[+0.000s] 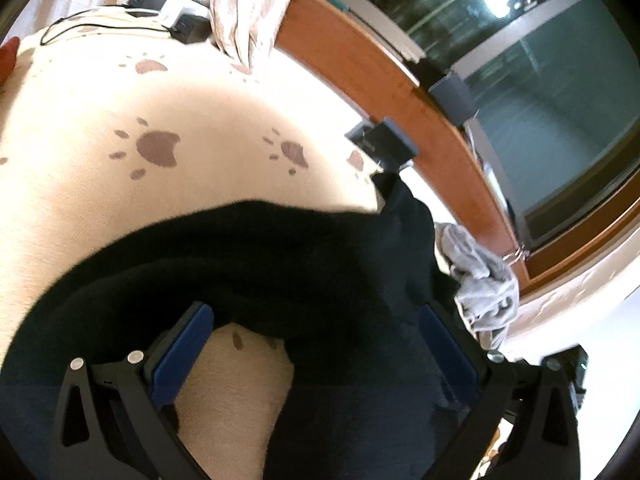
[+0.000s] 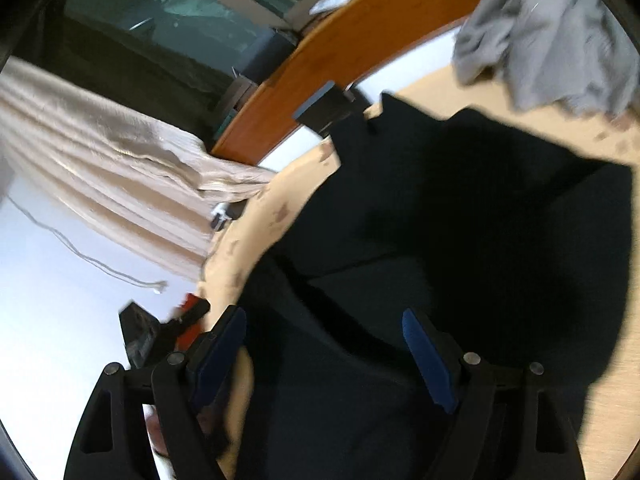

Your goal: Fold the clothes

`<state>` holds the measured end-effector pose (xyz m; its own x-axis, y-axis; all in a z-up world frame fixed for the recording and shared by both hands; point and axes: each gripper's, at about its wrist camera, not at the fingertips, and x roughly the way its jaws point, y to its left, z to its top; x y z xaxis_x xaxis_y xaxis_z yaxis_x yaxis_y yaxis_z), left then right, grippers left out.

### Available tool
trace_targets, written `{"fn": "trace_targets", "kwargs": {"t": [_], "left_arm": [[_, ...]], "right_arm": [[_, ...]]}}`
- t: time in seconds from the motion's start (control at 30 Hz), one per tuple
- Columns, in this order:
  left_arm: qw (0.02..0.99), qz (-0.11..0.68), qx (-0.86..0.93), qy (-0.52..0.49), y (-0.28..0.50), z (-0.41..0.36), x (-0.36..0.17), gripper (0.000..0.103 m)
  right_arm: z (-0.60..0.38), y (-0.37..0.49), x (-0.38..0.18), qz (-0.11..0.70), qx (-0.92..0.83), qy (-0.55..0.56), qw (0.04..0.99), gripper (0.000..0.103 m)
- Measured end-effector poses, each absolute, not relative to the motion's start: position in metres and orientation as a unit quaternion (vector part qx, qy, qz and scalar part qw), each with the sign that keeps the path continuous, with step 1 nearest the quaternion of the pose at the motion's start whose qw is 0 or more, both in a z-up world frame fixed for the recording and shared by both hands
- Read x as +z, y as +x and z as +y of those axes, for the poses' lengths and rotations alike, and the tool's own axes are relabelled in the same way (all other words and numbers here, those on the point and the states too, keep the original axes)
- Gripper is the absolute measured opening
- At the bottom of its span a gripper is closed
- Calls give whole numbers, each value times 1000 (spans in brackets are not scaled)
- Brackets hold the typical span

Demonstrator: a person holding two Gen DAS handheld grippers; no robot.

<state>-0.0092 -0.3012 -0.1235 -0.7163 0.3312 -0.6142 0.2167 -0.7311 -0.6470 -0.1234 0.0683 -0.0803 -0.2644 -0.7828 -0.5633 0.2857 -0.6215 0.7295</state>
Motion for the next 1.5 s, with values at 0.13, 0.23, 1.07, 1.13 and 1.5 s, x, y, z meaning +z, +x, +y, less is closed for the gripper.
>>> {"fn": "trace_targets", "kwargs": {"t": [0.13,0.23,1.07,1.13,1.5], "left_arm": [[32,-375,845,-380,-9,-308,-128,103],[33,-387,834,-391,-12,-312,-135,103],[130,-474,769,-409,-13,-322,-153,103],[137,-476,763,-415,-12,-319,-153,103],[190,-496,739,-416,8,-282,-139,103]], "right_arm": [[12,-142,-88,-242,-731,526,362,83],[-32,-152,-99,-230,-719,548,361,83],[25,-28,-66,-72,-791,452,405,83],[36,-17,-66,-70,-801,439,400,83],[56,-17,-86,-133,-799,429,400,83]]}}
